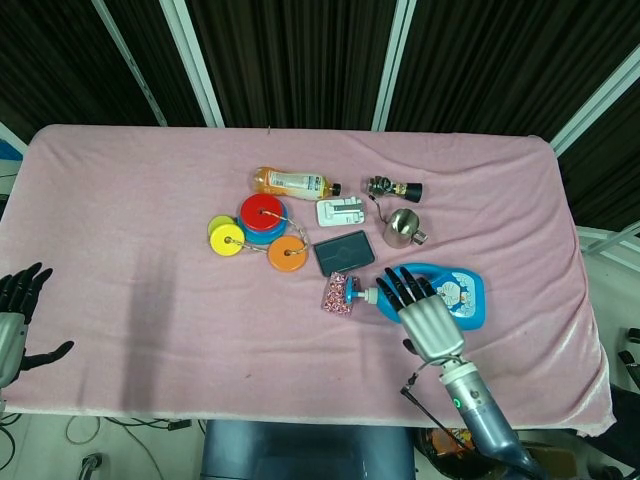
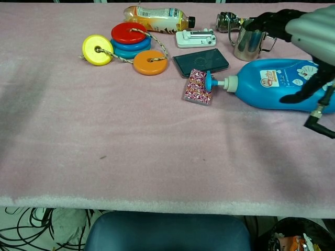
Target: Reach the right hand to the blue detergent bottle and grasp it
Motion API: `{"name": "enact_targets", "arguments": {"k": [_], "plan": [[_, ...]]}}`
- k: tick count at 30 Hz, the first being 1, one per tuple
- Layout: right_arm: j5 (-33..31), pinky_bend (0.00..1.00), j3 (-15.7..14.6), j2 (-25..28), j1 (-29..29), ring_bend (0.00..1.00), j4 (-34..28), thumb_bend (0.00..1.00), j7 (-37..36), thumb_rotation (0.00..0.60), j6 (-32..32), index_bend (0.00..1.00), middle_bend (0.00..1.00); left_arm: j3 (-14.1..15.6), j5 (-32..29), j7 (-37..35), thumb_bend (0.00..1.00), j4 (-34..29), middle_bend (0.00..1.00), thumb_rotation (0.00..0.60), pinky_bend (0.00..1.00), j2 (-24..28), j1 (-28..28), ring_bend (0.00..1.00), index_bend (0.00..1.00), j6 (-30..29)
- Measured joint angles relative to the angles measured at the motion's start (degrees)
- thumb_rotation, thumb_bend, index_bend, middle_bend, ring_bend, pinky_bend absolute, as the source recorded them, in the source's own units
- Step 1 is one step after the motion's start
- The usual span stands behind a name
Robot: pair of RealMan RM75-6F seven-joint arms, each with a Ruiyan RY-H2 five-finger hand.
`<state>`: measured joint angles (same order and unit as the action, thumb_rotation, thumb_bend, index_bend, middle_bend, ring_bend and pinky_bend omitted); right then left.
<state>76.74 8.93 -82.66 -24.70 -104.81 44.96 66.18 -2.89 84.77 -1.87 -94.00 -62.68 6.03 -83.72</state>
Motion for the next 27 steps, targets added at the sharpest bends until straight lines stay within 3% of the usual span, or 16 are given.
{"name": "enact_targets", "arguments": {"k": [10, 27], "plan": [[-8.09, 0.22, 2.49, -3.7, -4.24, 0.0, 4.28, 0.0, 3.7, 0.6, -2.39, 0.0, 0.0, 0.0, -0.6, -0.89, 0.0, -0.44, 0.0, 0.6, 0.0, 0.47, 0.26, 0.0, 0.0, 0.95], [-21.47, 0.22, 1.73, -6.66, -9.99, 0.01, 12.81, 0.0, 6.95, 0.6, -6.2, 0.0, 0.01, -0.09, -1.79, -0.65, 0.0, -1.14, 0.0, 0.6, 0.0, 0.73, 0.47, 0.0, 0.0, 1.91]]}}
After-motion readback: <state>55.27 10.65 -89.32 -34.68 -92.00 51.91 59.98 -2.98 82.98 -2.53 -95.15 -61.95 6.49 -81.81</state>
